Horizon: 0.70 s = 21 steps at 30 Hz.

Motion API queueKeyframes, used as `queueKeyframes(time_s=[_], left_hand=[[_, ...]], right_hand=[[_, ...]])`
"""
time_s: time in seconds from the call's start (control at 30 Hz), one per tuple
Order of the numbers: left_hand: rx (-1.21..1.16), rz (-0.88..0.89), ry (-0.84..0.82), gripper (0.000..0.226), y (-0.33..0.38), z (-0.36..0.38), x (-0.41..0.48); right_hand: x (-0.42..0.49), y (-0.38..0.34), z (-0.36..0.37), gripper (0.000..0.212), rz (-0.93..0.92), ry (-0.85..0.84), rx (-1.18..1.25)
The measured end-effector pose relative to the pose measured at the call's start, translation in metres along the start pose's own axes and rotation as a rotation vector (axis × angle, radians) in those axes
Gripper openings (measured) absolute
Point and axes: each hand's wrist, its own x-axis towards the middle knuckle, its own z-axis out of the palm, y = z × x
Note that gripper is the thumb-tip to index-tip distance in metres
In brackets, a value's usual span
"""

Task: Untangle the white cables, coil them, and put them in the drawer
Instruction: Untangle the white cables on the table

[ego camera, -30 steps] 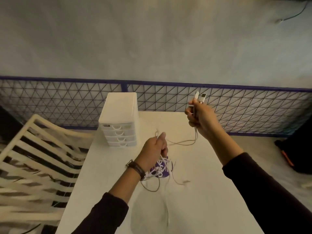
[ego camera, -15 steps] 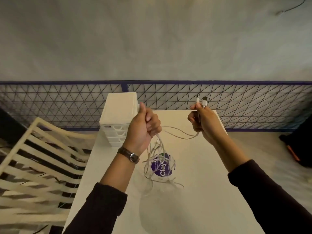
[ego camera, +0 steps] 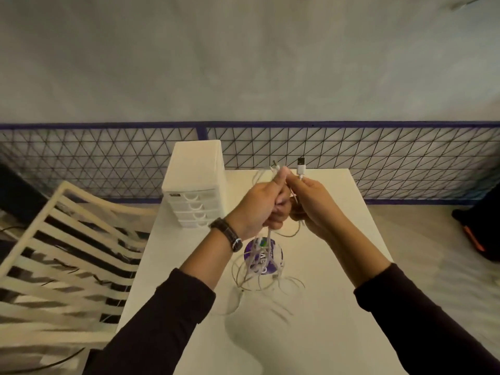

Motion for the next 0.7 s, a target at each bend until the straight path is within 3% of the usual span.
queueKeyframes(time_s=[0.1,0.2,0.33,0.47,0.57,0.7], left_hand=[[0.01,-0.092,-0.057,0.058,-0.018,0.009,-0.004],[0.043,-0.065,-0.069,0.053,-0.036,0.004,-0.01],[0.252,-0.096,0.036,0.041,-0.11,-0.01,-0.031],[0.62,-0.083,0.191,0.027,-0.197,-0.032,-0.058],[0.888,-0.085,0.191,0.023,-0.227,-0.053,-0.07],[0.761,-0.176,0.242,0.026,-0.241,-0.078,-0.076]], right_hand=[[0.0,0.003,0.003,0.039,0.065,-0.03,0.03],[0.0,0.009,-0.001,0.03,0.061,-0.051,0.054],[0.009,0.011,-0.027,0.028,0.008,0.122,0.219],[0.009,0.018,-0.051,0.032,0.029,0.24,0.232],[0.004,0.021,-0.06,0.034,0.061,0.25,0.262],[0.0,0.018,-0.065,0.034,0.069,0.264,0.283]])
